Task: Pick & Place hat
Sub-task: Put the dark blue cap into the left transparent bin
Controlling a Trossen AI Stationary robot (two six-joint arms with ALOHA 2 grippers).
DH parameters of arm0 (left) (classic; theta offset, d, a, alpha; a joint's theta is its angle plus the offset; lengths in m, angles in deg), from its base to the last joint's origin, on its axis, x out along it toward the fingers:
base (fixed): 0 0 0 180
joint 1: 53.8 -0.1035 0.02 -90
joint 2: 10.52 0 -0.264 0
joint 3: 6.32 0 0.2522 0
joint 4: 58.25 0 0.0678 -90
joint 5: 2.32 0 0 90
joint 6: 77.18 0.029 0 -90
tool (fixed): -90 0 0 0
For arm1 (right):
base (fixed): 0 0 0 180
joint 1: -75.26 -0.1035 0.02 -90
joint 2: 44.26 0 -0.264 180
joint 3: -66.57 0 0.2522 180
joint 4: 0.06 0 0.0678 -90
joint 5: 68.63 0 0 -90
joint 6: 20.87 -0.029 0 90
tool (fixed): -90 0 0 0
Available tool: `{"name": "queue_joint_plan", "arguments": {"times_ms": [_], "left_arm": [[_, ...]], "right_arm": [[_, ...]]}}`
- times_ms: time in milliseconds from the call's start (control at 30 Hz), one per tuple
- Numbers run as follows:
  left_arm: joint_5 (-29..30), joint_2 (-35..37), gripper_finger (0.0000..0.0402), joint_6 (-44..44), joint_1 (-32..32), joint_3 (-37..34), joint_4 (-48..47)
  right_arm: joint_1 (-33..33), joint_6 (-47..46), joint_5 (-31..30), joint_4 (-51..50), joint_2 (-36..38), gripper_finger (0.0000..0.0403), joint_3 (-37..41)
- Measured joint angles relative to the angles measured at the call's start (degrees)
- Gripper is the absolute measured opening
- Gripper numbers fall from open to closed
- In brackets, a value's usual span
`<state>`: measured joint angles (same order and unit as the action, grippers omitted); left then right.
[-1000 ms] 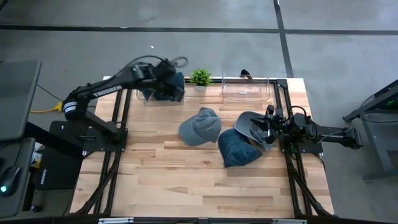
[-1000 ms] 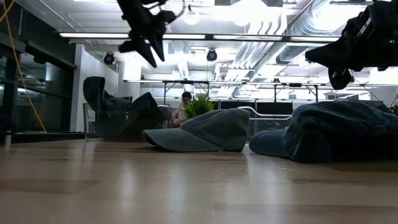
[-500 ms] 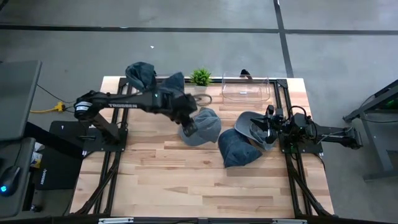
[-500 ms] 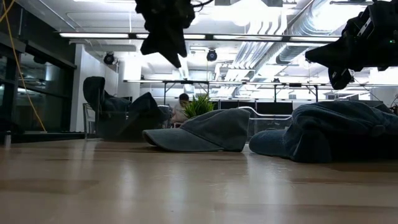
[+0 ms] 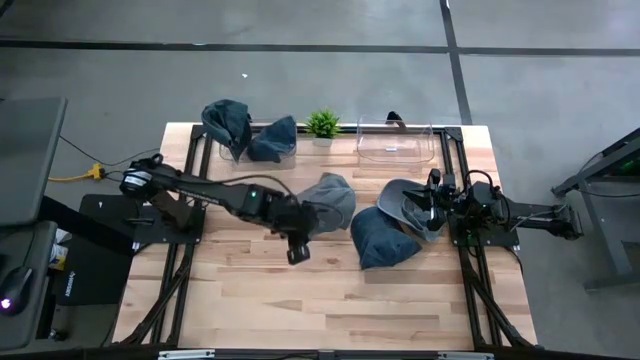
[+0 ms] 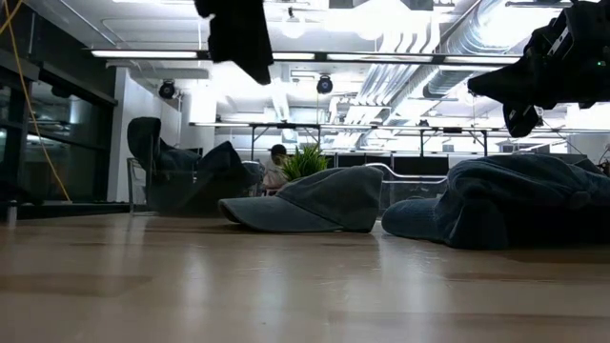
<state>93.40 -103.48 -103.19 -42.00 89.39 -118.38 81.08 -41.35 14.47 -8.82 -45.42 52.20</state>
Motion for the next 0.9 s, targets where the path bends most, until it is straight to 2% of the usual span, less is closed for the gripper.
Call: {"name": "queue_joint_plan", "arguments": {"times_ms": [200,533,600,733,900], "left_arm": [[3.36,0.48,0.0115,0.66,2.95,0.04,-0.03],[3.60,0.52,0.0115,-2.16,2.86,0.04,-0.02],[3.74,0.52,0.0115,-4.30,2.88,0.04,-0.04],[6.80,0.52,0.0115,-14.21,2.86,0.04,0.40],[9.39,0.52,0.0115,-18.42,2.85,0.04,3.83]], "right_arm": [[0.02,0.01,0.01,0.00,0.00,0.0001,0.01],[0.02,0.00,0.02,0.00,0.01,0.0001,-0.01],[0.01,0.01,0.00,0.00,0.01,0.0001,0.01],[0.02,-0.01,0.01,0.00,0.01,0.0001,0.01],[0.02,0.00,0.01,0.00,0.00,0.0001,-0.01]]}}
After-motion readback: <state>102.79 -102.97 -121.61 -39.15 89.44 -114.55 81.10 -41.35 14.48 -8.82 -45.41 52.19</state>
